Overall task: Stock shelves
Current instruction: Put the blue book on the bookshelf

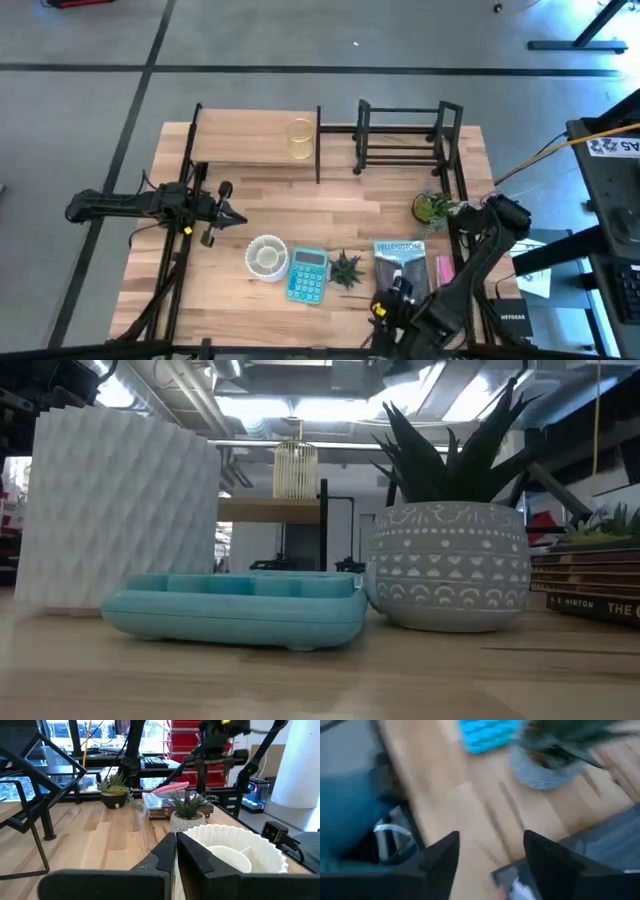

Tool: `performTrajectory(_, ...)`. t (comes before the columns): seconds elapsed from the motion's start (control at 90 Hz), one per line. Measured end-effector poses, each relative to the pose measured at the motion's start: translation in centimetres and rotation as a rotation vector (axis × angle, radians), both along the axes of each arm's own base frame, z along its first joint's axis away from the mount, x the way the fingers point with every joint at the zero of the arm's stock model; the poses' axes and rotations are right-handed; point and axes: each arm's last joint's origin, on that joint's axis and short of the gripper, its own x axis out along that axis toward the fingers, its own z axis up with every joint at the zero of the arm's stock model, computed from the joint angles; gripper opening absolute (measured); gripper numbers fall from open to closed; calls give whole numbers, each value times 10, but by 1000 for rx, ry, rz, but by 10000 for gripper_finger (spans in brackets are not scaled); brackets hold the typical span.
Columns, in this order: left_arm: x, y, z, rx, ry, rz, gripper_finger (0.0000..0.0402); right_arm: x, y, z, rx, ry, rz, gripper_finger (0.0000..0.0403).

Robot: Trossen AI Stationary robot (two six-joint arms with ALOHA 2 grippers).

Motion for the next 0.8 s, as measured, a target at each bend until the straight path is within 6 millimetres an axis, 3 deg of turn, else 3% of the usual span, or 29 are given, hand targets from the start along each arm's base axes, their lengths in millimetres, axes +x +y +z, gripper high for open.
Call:
performTrajectory(0.322,0,0,0,0,-2,0,0,0,4,-56,-54,81,-227,231)
performTrajectory(0.422,0,0,0,0,-2,0,0,-3,11,-61,-54,113,-232,231)
performTrajectory(0.544,0,0,0,0,-2,3,0,-14,23,-52,-24,167,-256,231)
performTrajectory(0.678,0,0,0,0,-3,3,0,-26,42,-26,26,248,-218,231)
performTrajectory(0.8,0,0,1,-20,-2,4,0,-36,55,-8,5,177,-143,231)
